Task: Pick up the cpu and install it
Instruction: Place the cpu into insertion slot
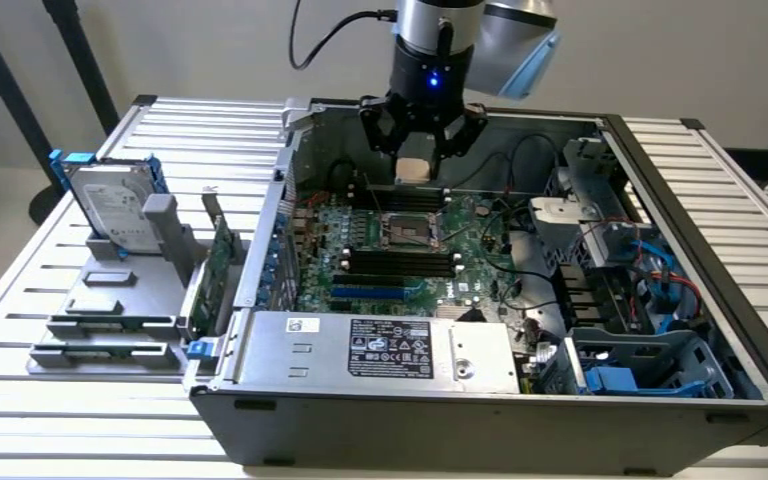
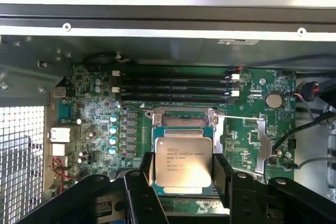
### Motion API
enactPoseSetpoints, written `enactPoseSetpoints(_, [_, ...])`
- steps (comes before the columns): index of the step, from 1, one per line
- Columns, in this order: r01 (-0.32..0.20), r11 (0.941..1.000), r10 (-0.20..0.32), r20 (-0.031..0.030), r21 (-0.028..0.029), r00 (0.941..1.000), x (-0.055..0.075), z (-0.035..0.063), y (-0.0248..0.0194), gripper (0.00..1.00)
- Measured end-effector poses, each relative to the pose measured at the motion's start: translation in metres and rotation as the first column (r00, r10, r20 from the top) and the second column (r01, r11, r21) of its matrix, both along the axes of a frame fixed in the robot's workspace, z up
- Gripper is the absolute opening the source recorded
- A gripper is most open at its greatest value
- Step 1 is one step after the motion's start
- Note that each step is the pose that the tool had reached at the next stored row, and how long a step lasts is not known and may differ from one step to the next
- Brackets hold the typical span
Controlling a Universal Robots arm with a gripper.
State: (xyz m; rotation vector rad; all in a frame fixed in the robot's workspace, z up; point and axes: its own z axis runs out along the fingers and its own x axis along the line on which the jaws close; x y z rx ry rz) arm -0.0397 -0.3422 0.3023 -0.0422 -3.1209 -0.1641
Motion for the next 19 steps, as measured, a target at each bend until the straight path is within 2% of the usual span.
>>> enactPoseSetpoints(2, [0.038,0.9993,-0.038,0.0000,0.0000,0.9993,0.0000,-0.0008,0.0000,0.54])
enactPoseSetpoints(3, [0.096,0.9954,-0.096,0.0000,0.0000,0.9954,0.0000,-0.0021,0.0000,0.54])
enactPoseSetpoints(4, [0.128,0.9917,-0.128,0.0000,0.0000,0.9917,0.0000,-0.0029,0.0000,0.54])
enactPoseSetpoints(7, [0.183,0.9831,-0.183,0.0000,0.0000,0.9831,0.0000,-0.0041,0.0000,0.54])
enactPoseSetpoints(10, [0.236,0.9718,-0.236,0.0000,0.0000,0.9718,0.0000,-0.0053,0.0000,0.54])
enactPoseSetpoints(15, [0.323,0.9463,-0.323,0.0000,-0.0001,0.9463,0.0000,-0.0074,0.0000,0.54])
enactPoseSetpoints(19, [0.391,0.9204,-0.391,0.0000,0.0000,0.9204,0.0000,-0.0097,0.0000,0.54])
